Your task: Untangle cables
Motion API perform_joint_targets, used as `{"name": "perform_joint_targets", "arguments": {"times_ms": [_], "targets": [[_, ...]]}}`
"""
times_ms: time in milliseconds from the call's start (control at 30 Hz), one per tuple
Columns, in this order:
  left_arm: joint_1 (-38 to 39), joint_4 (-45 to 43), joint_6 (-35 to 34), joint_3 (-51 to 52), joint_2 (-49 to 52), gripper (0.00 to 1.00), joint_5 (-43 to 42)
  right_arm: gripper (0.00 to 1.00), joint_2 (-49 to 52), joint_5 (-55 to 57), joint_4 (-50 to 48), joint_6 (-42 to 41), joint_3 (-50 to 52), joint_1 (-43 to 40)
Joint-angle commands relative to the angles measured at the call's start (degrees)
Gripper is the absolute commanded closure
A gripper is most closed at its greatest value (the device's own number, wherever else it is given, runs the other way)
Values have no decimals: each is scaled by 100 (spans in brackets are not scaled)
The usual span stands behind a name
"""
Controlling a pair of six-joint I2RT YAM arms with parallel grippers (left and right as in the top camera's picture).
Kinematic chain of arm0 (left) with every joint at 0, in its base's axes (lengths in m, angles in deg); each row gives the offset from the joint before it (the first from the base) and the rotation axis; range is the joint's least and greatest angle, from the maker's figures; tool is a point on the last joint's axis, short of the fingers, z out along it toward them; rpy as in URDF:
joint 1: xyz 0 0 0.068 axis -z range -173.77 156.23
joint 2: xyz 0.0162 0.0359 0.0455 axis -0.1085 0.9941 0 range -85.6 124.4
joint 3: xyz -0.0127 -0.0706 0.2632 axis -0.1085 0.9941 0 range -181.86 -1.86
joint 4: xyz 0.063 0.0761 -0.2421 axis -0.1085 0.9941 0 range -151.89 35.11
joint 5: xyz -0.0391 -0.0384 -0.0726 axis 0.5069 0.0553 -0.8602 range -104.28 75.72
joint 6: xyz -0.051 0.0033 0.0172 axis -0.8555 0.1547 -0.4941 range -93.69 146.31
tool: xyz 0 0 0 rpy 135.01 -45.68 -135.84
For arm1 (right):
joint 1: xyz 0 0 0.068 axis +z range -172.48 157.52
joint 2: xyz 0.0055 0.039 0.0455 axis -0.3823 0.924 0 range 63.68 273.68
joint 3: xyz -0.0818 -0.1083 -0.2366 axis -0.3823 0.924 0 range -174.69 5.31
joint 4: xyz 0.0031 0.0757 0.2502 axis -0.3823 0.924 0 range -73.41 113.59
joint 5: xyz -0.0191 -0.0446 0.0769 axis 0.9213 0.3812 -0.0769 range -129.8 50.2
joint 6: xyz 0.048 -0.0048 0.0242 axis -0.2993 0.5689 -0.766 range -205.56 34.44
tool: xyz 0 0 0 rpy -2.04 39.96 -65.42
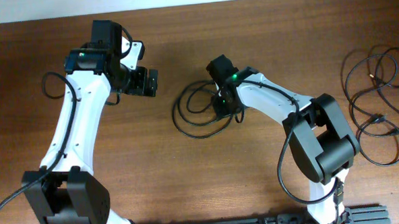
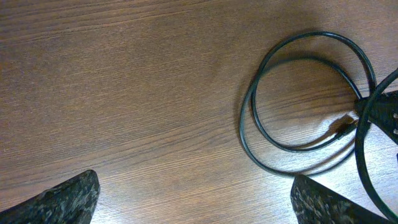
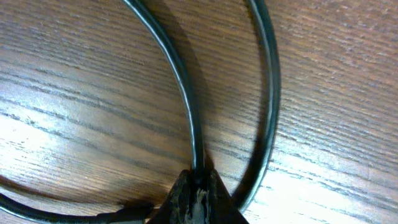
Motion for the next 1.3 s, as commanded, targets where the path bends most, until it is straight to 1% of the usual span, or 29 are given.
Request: {"name": "perform_joint_targets", "arguments": {"times_ms": [0, 67, 133, 267, 300, 367, 400, 433, 533, 667, 700, 767, 833, 1000, 1033, 1067, 1133, 1167, 1233, 1267], "targets": [[-2, -9, -74, -7, 9, 1, 22, 96, 0, -52, 409, -35, -389, -72], [-2, -9, -74, -7, 9, 1, 22, 96, -173, -52, 1014, -31, -1211, -278], [-2, -4, -74, -7, 9, 1, 22, 96, -289, -52, 1982, -31, -2699, -616], [-2, 11, -74, -7, 9, 1, 22, 96, -291, -50, 3097, -33, -4780, -1143], [-2, 11, -74, -7, 9, 1, 22, 96, -291, -24, 3342, -33, -5209, -1318], [-2, 11, -74, -7, 9, 1, 22, 96, -291, 293, 3735, -35, -5576, -1606], [-2, 9, -74, -7, 9, 1, 22, 96, -291, 540, 3939, -35, -5582, -1764], [-2, 11, -74, -4, 9, 1, 22, 96, -280, 1019, 4295, -37, -5497, -1991], [-2, 11, -74, -7, 9, 1, 22, 96, -278, 1631, 4795, -39, -5060, -2437], [-2, 26, -74, -4, 9, 1, 22, 96, -278, 1513, 5278, -33, -4063, -3003], [-2, 28, -74, -4, 9, 1, 22, 96, -278, 1519, 5309, -33, -3692, -3088], [-2, 28, -74, -4, 9, 1, 22, 96, -278, 1506, 5117, -35, -3281, -3169], [-2, 31, -74, -7, 9, 1, 22, 96, -275, 1285, 4948, -28, -2970, -3171], [-2, 46, -74, -7, 9, 1, 22, 96, -278, 470, 4623, -7, -2924, -3174], [-2, 50, -74, -4, 9, 1, 22, 96, -275, -157, 4439, 264, -2924, -3167], [-2, 46, -74, -4, 9, 1, 22, 96, -275, -1139, 4199, 831, -2924, -3167], [-2, 48, -74, -4, 9, 1, 22, 96, -275, -1917, 4004, 1095, -2924, -3152], [-2, 50, -74, -4, 9, 1, 22, 96, -275, -1989, 3971, 1102, -2922, -3112], [-2, 50, -74, -4, 9, 1, 22, 96, -275, -1952, 3980, 1377, -2905, -2949], [-2, 50, -74, -4, 9, 1, 22, 84, -275, -1799, 3985, 1375, -2859, -2863]]}}
